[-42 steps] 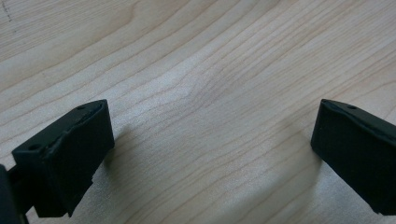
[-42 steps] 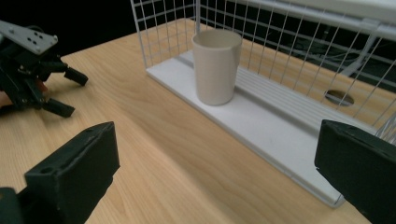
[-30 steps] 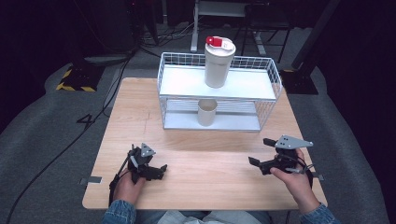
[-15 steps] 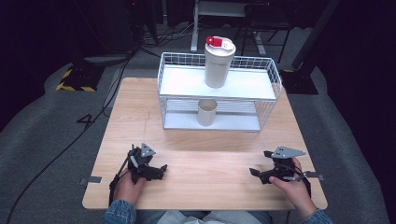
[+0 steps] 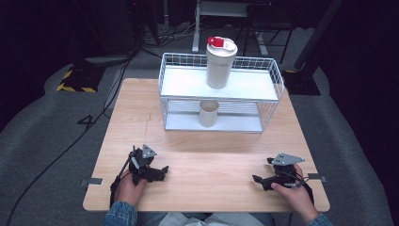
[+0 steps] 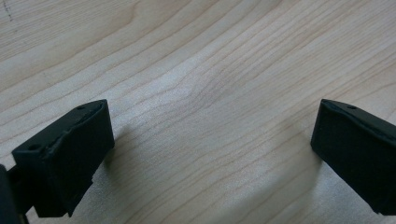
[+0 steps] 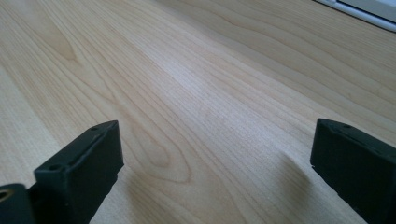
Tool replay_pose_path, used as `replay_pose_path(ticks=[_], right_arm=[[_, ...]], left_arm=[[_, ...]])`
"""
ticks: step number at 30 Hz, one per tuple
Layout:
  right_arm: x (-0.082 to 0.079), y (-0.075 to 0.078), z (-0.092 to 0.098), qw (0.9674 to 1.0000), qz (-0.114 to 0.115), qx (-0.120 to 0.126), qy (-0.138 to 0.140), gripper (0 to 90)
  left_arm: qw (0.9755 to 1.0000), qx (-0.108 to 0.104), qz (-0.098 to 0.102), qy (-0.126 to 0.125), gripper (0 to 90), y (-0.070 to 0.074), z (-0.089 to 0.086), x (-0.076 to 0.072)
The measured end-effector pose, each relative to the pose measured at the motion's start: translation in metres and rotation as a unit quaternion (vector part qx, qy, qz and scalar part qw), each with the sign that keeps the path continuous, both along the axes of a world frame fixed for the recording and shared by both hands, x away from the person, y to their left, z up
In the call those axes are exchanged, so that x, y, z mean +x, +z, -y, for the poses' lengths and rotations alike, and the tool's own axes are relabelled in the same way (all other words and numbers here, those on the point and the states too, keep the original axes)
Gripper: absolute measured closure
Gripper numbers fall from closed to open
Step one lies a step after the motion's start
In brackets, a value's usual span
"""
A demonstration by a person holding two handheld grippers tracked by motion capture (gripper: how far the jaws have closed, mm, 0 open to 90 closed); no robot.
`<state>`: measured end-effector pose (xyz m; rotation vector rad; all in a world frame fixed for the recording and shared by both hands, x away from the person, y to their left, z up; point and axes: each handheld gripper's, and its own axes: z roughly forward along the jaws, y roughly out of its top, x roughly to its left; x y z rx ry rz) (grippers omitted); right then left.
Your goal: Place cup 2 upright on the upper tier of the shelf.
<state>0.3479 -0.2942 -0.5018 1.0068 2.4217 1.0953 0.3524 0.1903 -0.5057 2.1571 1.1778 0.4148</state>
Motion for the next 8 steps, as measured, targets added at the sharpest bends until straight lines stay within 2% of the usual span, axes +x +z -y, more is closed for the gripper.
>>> replay_pose_path(ticks=[5,8], right_arm=[[0.0008,-0.0029,-0.0013,0.9999,-0.004,-0.008,-0.009,3.9],[0.0012,-0.0038,-0.0003,0.9997,-0.015,-0.016,-0.005,2.5]], left_arm=[[1.0,0.0,0.0,0.0,0.0,0.0,0.0,0.0],[1.0,0.0,0.0,0.0,0.0,0.0,0.0,0.0]])
